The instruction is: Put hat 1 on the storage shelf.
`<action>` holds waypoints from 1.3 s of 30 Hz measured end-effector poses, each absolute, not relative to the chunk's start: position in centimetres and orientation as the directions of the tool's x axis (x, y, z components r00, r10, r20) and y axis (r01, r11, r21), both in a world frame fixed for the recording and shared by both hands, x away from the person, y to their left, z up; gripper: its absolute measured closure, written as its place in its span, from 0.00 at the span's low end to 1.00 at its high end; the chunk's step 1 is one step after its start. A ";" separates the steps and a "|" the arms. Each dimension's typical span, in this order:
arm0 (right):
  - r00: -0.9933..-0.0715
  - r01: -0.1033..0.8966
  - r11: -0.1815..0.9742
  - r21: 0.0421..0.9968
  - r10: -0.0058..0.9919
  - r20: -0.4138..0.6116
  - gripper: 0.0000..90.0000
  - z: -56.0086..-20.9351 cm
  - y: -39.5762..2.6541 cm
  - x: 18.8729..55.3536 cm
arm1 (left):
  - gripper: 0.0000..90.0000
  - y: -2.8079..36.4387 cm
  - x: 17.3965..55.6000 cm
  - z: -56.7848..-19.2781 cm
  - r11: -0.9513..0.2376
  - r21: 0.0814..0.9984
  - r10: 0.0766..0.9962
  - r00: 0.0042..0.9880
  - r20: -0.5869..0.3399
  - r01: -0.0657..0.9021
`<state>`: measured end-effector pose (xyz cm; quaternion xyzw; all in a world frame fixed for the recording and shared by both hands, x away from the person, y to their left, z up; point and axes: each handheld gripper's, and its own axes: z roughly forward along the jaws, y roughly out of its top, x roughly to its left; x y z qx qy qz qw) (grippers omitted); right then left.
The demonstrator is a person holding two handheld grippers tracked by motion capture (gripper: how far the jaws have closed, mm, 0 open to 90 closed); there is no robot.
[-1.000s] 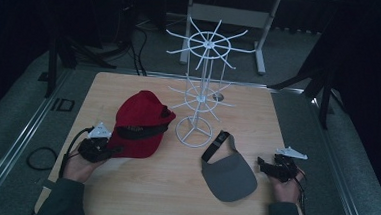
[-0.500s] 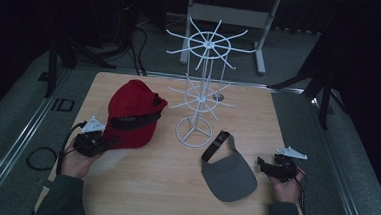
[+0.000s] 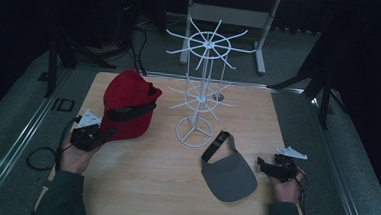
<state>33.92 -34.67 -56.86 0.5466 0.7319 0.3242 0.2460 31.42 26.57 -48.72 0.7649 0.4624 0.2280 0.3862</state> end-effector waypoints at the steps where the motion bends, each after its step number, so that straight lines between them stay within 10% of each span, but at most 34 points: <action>1: -0.282 0.641 0.192 0.743 0.960 -0.006 0.29 -56.9 -34.7 33.9 | 0.95 26.6 31.5 -48.6 -0.269 0.804 0.886 0.463 -0.008 0.529; 39: -0.282 0.641 0.192 0.743 0.960 -0.006 0.29 -56.9 -34.7 33.9 | 0.95 25.6 32.9 -44.5 -0.206 0.876 0.930 0.367 0.037 0.435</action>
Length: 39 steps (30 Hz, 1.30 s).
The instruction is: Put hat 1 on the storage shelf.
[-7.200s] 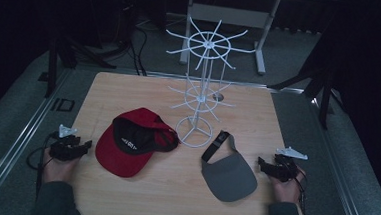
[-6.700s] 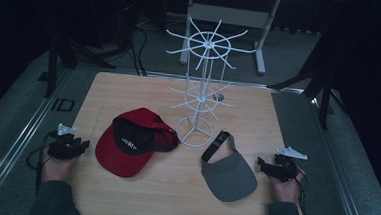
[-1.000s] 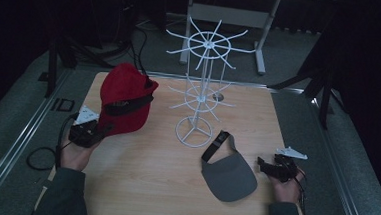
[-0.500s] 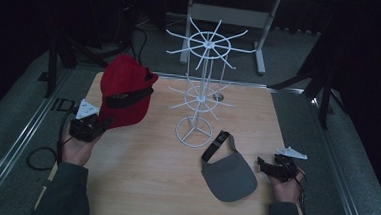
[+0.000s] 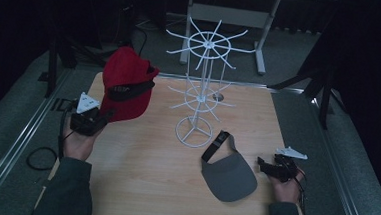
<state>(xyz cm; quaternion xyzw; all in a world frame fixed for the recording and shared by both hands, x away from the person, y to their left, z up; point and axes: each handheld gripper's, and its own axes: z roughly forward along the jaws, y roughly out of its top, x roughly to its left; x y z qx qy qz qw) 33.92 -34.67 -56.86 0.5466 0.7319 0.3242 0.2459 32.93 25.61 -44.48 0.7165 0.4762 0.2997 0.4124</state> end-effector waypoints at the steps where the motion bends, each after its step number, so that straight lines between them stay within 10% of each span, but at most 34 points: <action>1: -0.282 0.641 0.193 0.743 0.959 -0.006 0.29 -56.9 -34.7 33.9 | 0.95 25.6 33.0 -44.4 -0.202 0.879 0.931 0.364 0.035 0.432; 39: -0.283 0.639 0.194 0.744 0.959 -0.007 0.29 -56.9 -34.7 33.9 | 0.96 24.0 33.5 -39.9 -0.135 0.950 0.942 0.333 0.036 0.282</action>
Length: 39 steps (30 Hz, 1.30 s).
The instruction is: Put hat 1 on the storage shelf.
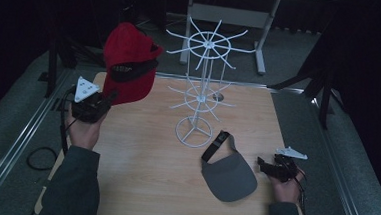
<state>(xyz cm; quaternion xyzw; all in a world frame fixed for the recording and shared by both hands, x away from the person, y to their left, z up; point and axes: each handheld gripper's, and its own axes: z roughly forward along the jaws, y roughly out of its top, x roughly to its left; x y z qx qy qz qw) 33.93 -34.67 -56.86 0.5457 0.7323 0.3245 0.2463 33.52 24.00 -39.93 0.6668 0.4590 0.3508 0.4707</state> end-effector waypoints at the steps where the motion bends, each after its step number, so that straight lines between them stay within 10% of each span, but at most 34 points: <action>1: -0.283 0.640 0.194 0.744 0.959 -0.007 0.29 -56.9 -34.7 33.9 | 0.96 23.9 33.5 -39.8 -0.135 0.952 0.942 0.333 0.037 0.276; 39: -0.285 0.639 0.195 0.744 0.959 -0.006 0.29 -56.9 -34.7 33.9 | 0.95 22.6 31.8 -34.8 -0.022 0.995 0.913 0.408 -0.020 0.099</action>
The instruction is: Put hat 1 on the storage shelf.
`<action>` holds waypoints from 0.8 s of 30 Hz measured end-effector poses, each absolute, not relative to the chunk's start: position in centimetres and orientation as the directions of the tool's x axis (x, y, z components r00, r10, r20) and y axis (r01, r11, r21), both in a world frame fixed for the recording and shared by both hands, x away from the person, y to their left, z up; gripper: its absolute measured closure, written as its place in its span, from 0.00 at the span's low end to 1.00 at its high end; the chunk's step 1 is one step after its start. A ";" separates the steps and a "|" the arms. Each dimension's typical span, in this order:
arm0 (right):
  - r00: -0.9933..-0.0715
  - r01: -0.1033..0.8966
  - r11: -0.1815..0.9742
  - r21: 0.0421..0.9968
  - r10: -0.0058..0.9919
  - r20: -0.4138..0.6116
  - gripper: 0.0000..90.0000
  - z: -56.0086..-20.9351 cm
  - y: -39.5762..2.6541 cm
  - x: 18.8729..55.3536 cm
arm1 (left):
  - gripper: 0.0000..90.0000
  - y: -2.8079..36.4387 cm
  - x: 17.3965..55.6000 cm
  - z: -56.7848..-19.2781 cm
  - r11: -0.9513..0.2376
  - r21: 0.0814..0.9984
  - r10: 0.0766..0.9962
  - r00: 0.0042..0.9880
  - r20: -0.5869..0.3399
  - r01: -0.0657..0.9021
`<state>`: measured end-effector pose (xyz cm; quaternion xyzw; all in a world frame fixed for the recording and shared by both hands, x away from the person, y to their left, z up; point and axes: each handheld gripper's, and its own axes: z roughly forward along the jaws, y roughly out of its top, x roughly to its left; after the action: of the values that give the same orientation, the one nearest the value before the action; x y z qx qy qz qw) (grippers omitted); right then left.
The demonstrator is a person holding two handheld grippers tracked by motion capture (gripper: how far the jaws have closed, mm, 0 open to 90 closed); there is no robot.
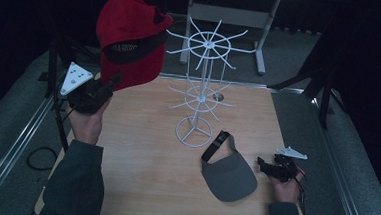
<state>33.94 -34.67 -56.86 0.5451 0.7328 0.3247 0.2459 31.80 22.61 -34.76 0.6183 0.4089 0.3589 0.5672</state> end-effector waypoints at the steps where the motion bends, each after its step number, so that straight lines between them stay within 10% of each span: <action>1: -0.285 0.639 0.195 0.744 0.959 -0.006 0.29 -56.9 -34.7 33.9 | 0.95 22.5 31.7 -34.7 -0.022 0.995 0.912 0.410 -0.019 0.093; 24: -0.286 0.639 0.196 0.744 0.958 -0.007 0.29 -56.9 -34.7 33.9 | 0.95 20.6 30.5 -42.6 -0.194 0.973 0.910 0.393 0.132 0.123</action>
<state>33.94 -34.67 -56.86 0.5446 0.7331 0.3247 0.2458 30.53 20.58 -42.63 0.6661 0.3876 0.3915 0.5028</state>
